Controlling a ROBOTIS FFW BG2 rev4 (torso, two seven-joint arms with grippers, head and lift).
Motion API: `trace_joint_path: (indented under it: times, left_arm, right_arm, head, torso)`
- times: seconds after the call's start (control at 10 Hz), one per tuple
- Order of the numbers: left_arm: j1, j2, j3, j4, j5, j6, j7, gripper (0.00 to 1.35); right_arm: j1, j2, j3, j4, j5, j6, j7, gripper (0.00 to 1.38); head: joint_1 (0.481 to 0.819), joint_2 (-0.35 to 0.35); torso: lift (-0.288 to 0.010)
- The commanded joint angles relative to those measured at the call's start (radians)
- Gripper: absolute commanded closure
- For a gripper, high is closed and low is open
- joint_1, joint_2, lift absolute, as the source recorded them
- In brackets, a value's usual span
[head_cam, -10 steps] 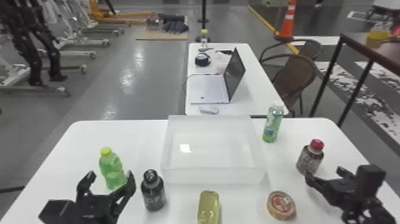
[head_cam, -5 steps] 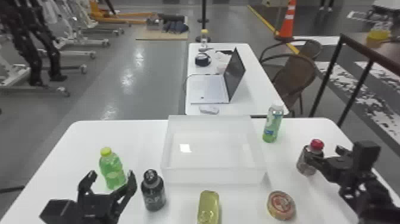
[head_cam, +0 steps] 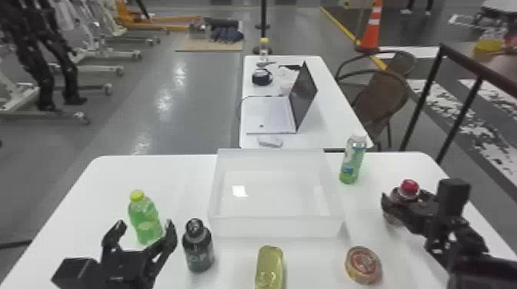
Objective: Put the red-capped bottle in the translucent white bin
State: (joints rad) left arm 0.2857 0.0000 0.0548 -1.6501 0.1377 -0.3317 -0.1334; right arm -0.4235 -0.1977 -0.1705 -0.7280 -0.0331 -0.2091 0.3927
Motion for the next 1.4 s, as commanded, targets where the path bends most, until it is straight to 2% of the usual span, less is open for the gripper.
trace_joint_path:
  times: [0.0,0.1,0.2,0.4,0.5,0.7,0.8,0.9,1.0,1.1,1.3]
  left_arm:
    - [0.000,-0.003,-0.001,0.004,0.007,-0.003,0.000,0.23]
    - [0.000,-0.003,-0.001,0.007,0.007,-0.004,0.000,0.23]
    - [0.000,-0.003,-0.001,0.007,0.010,-0.003,0.000,0.23]
    - [0.000,-0.003,-0.001,0.009,0.010,-0.003,0.000,0.23]
    - [0.001,-0.003,-0.001,0.010,0.014,-0.003,0.000,0.23]
    - [0.000,-0.003,-0.003,0.012,0.016,0.000,0.000,0.23]
    - [0.000,-0.003,-0.004,0.012,0.017,0.006,0.000,0.23]
    - [-0.002,-0.003,-0.006,0.012,0.019,0.010,0.000,0.23]
    - [-0.002,-0.003,-0.009,0.013,0.022,0.017,0.000,0.23]
    - [-0.007,-0.003,-0.012,0.015,0.023,0.020,0.000,0.23]
    - [-0.013,-0.003,-0.020,0.019,0.025,0.023,0.000,0.23]
  right_arm:
    - [-0.018,0.000,0.002,0.039,-0.002,0.005,0.003,0.42]
    - [-0.021,-0.002,0.002,0.047,-0.019,0.008,0.006,0.72]
    - [-0.020,0.003,0.008,0.047,-0.065,0.030,0.005,1.38]
    - [0.003,0.018,0.009,0.007,-0.114,0.019,-0.020,1.29]
    - [0.018,0.015,0.042,-0.056,-0.145,0.054,-0.015,1.29]
    - [0.084,0.040,0.049,-0.311,-0.172,0.185,-0.041,1.29]
    - [0.077,0.035,0.077,-0.347,-0.228,0.218,-0.026,1.29]
    - [0.061,0.018,0.124,-0.363,-0.287,0.243,-0.026,1.29]
    - [0.043,0.012,0.161,-0.372,-0.323,0.264,-0.026,1.29]
    - [0.015,0.014,0.197,-0.369,-0.349,0.272,-0.028,1.29]
    - [-0.060,0.024,0.282,-0.284,-0.407,0.247,-0.028,1.29]
  head:
    - [0.549,0.000]
    - [0.549,0.000]
    - [0.549,0.000]
    - [0.549,0.000]
    - [0.549,0.000]
    - [0.549,0.000]
    - [0.549,0.000]
    - [0.549,0.000]
    - [0.549,0.000]
    - [0.549,0.000]
    - [0.549,0.000]
  torso:
    - [-0.100]
    - [-0.100]
    - [-0.100]
    - [-0.100]
    - [-0.100]
    - [-0.100]
    - [-0.100]
    - [-0.100]
    - [-0.100]
    - [-0.100]
    - [-0.100]
